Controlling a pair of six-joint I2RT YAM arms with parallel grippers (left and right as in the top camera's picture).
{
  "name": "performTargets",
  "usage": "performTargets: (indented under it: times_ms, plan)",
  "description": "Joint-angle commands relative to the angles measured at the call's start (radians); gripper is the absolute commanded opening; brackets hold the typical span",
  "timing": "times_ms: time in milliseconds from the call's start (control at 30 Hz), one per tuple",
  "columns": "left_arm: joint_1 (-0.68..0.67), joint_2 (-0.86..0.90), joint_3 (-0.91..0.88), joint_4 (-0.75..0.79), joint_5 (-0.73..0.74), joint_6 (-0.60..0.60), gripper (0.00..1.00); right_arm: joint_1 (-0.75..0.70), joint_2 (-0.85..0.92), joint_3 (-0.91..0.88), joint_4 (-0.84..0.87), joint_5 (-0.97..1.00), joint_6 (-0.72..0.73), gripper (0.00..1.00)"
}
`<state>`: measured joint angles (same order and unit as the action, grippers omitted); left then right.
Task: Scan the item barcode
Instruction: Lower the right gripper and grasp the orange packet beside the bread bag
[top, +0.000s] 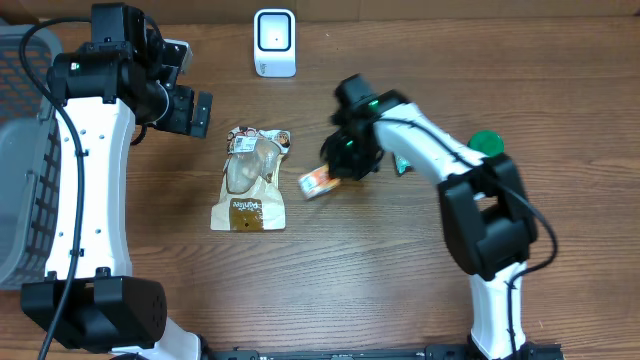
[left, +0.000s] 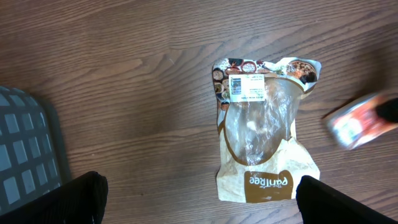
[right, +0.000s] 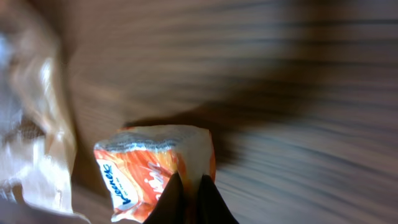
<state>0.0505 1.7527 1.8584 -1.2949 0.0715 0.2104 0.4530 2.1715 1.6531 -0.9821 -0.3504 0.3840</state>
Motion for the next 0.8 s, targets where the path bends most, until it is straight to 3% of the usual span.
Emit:
performTargets:
  times_ms: [0, 67, 133, 167, 267, 400, 533, 733, 767]
  plan:
    - [0.002, 0.0, 0.009, -0.002, 0.007, 0.011, 0.99, -0.032, -0.068, 0.023, -0.03, 0.107, 0.282, 0.04]
    - [0.002, 0.0, 0.009, -0.002, 0.007, 0.011, 0.99, -0.034, -0.068, -0.003, -0.021, 0.1, 0.297, 0.04]
    - [0.002, 0.0, 0.009, -0.002, 0.007, 0.011, 1.0, -0.025, -0.068, -0.023, -0.035, 0.093, 0.291, 0.3]
    - [0.002, 0.0, 0.009, -0.002, 0.007, 0.011, 1.0, -0.019, -0.068, -0.029, -0.045, 0.091, 0.27, 0.38]
    - [0.002, 0.0, 0.009, -0.002, 0.007, 0.011, 1.0, -0.003, -0.068, -0.029, -0.085, 0.088, 0.163, 0.49]
    - [0.002, 0.0, 0.009, -0.002, 0.007, 0.011, 0.99, -0.019, -0.068, 0.014, -0.116, 0.088, -0.009, 0.5]
    - [0.002, 0.0, 0.009, -0.002, 0.007, 0.011, 0.99, -0.065, -0.068, 0.119, -0.124, 0.098, -0.271, 0.5]
    - [0.002, 0.0, 0.009, -0.002, 0.007, 0.011, 0.99, -0.077, -0.055, 0.124, -0.009, 0.144, -0.415, 0.49]
    - [0.002, 0.0, 0.009, -0.002, 0.007, 0.011, 1.0, -0.075, -0.046, 0.124, 0.01, 0.145, -0.416, 0.44]
